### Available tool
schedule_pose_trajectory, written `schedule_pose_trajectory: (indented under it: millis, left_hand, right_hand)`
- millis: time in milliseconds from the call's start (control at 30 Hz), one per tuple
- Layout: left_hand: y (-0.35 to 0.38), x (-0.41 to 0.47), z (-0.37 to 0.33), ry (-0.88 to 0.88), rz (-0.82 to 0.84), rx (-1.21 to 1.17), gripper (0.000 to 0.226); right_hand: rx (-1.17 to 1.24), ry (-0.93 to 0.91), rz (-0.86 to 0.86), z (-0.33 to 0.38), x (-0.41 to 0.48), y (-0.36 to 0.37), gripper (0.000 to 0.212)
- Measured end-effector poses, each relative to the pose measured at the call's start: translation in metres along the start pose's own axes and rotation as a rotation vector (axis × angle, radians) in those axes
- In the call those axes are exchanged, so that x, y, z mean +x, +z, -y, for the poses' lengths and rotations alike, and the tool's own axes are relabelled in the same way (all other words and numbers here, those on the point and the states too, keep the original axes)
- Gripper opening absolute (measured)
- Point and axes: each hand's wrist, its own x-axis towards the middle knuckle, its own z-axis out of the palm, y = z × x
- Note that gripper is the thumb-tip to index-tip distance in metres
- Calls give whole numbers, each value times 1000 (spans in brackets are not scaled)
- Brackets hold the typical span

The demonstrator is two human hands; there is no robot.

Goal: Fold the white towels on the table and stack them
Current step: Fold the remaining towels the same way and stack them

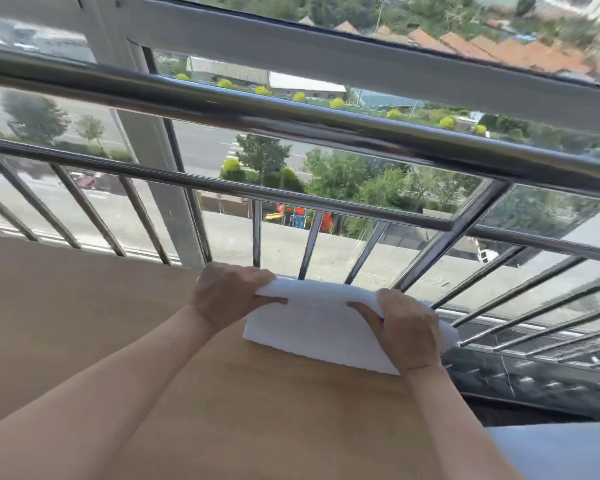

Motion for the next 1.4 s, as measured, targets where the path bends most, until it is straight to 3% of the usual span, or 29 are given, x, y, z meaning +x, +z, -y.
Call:
schedule_pose_trajectory:
  millis: [200,400,633,833,1100,1200,1400]
  left_hand:
    - [-98,-44,41,-46,-79,77,52]
    - [-210,-151,99,-170,-75,141,52]
    - [-323,-293,189,-356,-78,188,53]
    - [-392,-375,253,-519,-124,238,53]
    - [-446,-411,346,-628,-179,324,55]
    - [-462,-410,399,-627,-149,362,62]
    - [-499,-387,517,-529,-68,522,63]
  right_hand:
    - [5,-83,-16,98,28,-48,55]
    - [94,-101,60,252,29,-84,56]
    - [174,-152,94,443,33,-85,53]
    - [288,-210,106,563,56,-62,53]
    - [396,-255,112,680,118,-28,56]
    - [399,-259,71,718,154,-9,49]
    - [476,-254,97,783,237,34,63]
